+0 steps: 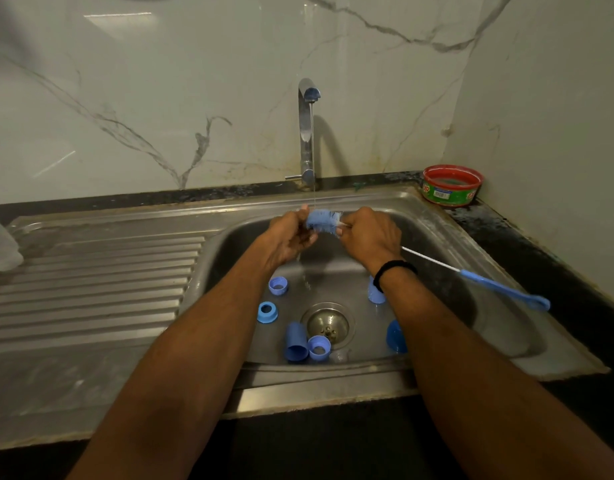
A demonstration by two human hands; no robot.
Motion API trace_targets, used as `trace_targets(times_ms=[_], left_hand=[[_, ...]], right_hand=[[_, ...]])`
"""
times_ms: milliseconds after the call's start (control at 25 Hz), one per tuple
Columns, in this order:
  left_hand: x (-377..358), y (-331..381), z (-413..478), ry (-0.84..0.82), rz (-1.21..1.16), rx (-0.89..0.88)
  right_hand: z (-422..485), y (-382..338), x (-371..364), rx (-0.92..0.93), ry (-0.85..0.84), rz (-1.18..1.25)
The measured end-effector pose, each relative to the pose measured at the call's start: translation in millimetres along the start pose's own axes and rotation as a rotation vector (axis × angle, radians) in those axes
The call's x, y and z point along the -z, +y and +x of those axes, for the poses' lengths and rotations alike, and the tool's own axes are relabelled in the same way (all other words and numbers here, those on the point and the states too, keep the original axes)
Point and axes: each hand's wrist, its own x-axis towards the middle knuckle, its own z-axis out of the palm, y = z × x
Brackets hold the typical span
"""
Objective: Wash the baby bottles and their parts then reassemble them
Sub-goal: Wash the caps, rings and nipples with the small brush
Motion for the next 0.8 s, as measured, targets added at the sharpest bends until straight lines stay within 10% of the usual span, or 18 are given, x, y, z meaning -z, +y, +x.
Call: trace_targets(times_ms=[800], left_hand=[[-6.0,-0.3,-3.2,-0.005,0.006,0.018]], right_hand=[[0.2,-2.9,0.8,0.006,0.006,-0.011]])
